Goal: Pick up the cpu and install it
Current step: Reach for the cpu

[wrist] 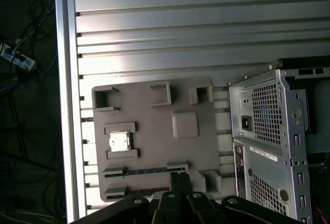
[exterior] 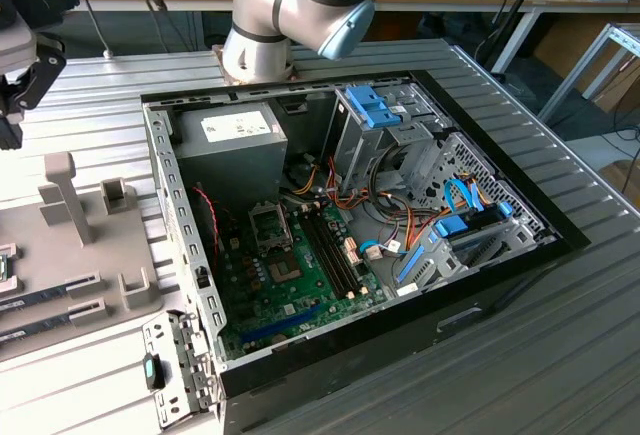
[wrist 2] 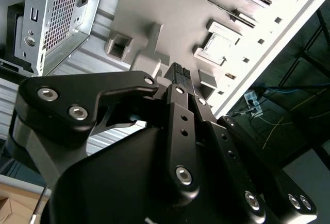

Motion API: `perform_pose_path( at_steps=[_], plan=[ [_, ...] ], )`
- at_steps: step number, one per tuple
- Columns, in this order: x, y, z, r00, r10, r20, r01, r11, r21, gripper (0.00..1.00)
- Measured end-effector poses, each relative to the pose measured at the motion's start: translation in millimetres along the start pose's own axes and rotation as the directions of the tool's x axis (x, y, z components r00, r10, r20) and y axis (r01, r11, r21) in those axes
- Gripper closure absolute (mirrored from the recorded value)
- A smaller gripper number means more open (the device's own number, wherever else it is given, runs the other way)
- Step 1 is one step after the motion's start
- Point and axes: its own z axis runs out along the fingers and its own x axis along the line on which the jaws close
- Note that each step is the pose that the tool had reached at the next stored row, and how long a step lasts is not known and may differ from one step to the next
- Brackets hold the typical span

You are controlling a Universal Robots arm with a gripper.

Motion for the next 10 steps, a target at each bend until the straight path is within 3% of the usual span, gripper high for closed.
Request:
perform_pose_path(
  at_steps=[10],
  plan=[
    [11.4,-0.9,-0.3,1.0000,0.000,0.0000,0.000,1.0000,0.0000,0.89]
  ],
)
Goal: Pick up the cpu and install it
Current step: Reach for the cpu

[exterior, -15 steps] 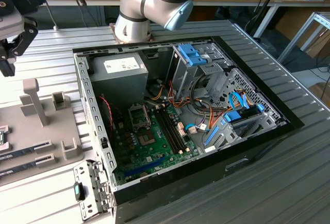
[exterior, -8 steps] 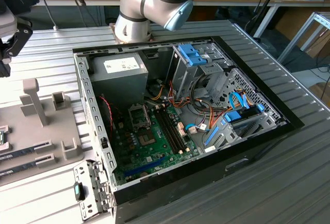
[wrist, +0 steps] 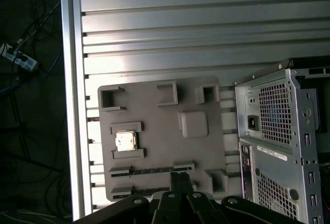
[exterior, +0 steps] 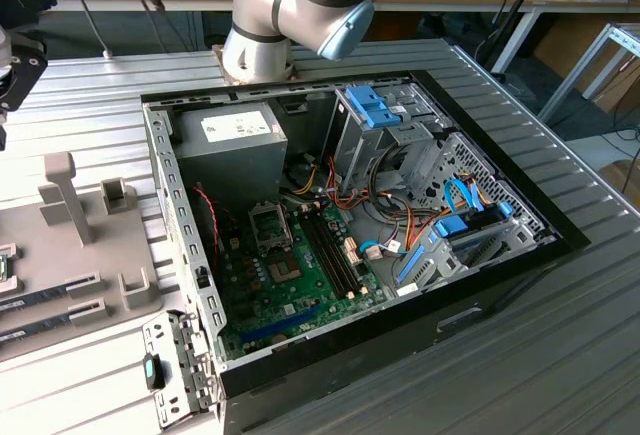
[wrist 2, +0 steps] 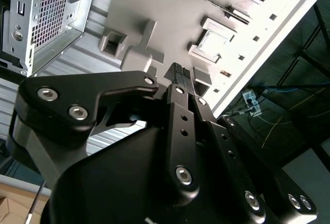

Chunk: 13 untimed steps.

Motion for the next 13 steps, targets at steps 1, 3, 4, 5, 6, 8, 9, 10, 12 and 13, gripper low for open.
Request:
perform_pose_path(
  at_steps=[1,3,4,5,6,8,9,10,12,13],
  plan=[
    [1.2,-0.1,0.0,1.0000,0.000,0.0000,0.000,1.0000,0.0000,0.89],
    [3.3,-0.2,-0.1,1.0000,0.000,0.0000,0.000,1.0000,0.0001,0.89],
    [4.1,-0.3,-0.1,1.0000,0.000,0.0000,0.000,1.0000,0.0000,0.89],
    [5.0,-0.4,-0.1,1.0000,0.000,0.0000,0.000,1.0000,0.0000,0.89],
    [5.9,-0.4,-0.2,1.0000,0.000,0.0000,0.000,1.0000,0.0000,0.89],
    [7.5,-0.5,-0.3,1.0000,0.000,-0.0001,0.000,1.0000,0.0001,0.89],
    [8.5,-0.6,-0.3,1.0000,0.000,0.0000,0.000,1.0000,0.0000,0.89],
    [10.5,-0.8,-0.3,1.0000,0.000,0.0000,0.000,1.0000,0.0000,0.89],
    [13.2,-1.0,-0.4,1.0000,0.000,0.0000,0.000,1.0000,0.0000,0.89],
    [14.0,-1.0,-0.4,1.0000,0.000,0.0000,0.000,1.0000,0.0000,0.89]
  ],
)
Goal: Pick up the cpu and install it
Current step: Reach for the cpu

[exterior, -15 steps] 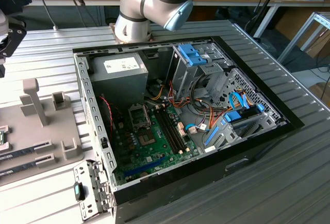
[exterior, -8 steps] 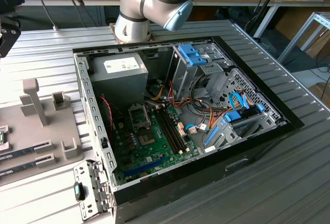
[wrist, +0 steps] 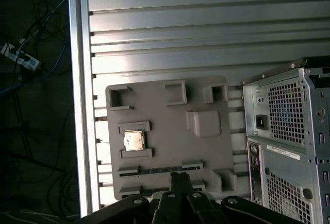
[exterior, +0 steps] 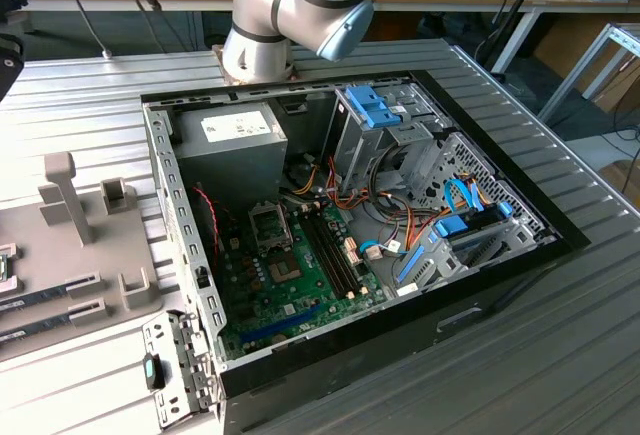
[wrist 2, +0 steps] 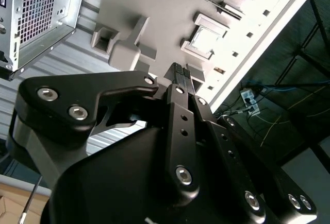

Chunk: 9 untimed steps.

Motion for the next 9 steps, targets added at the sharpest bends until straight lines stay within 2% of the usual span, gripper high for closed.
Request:
perform_pose_path(
  at_steps=[9],
  plan=[
    [8.2,-0.6,-0.3,1.0000,0.000,-0.0001,0.000,1.0000,0.0001,0.89]
  ],
)
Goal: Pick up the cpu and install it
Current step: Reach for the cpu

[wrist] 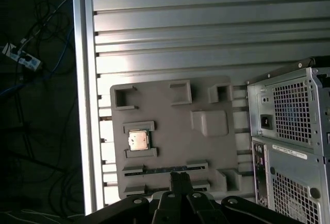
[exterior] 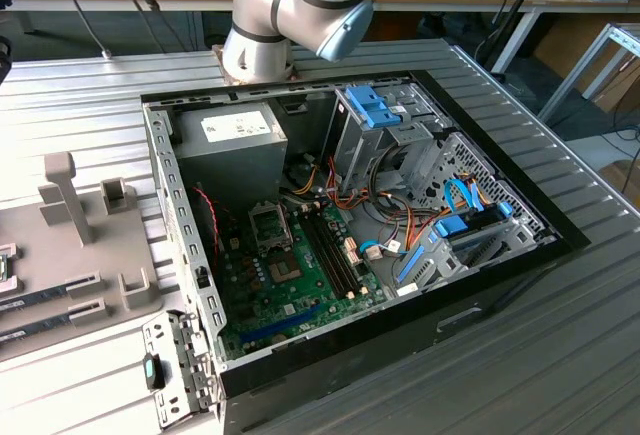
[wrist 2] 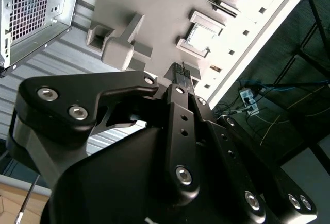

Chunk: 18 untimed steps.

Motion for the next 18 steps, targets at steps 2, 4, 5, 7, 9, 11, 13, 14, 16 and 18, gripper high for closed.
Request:
perform_pose_path(
  at_steps=[2,4,5,7,9,11,13,14,16,18],
  plan=[
    [1.5,-0.1,0.0,1.0000,0.000,0.0001,0.000,1.0000,-0.0001,0.89],
    [3.0,-0.2,-0.1,1.0000,0.000,0.0000,0.000,1.0000,0.0000,0.89],
    [4.2,-0.3,-0.1,1.0000,0.000,0.0000,0.000,1.0000,-0.0001,0.89],
    [6.7,-0.5,-0.2,1.0000,0.000,0.0000,0.000,1.0000,0.0000,0.89],
    [8.8,-0.7,-0.2,1.0000,0.000,0.0000,0.000,1.0000,-0.0001,0.89],
    [10.8,-0.8,-0.3,1.0000,0.000,0.0000,0.000,1.0000,-0.0001,0.89],
    [13.4,-1.0,-0.4,1.0000,0.000,0.0000,0.000,1.0000,0.0000,0.89],
    [14.1,-1.1,-0.4,1.0000,0.000,0.0000,0.000,1.0000,0.0000,0.89],
    [15.4,-1.2,-0.4,1.0000,0.000,0.0001,0.000,1.0000,-0.0001,0.89],
    [17.0,-1.3,-0.5,1.0000,0.000,0.0000,0.000,1.0000,0.0000,0.89]
  ],
)
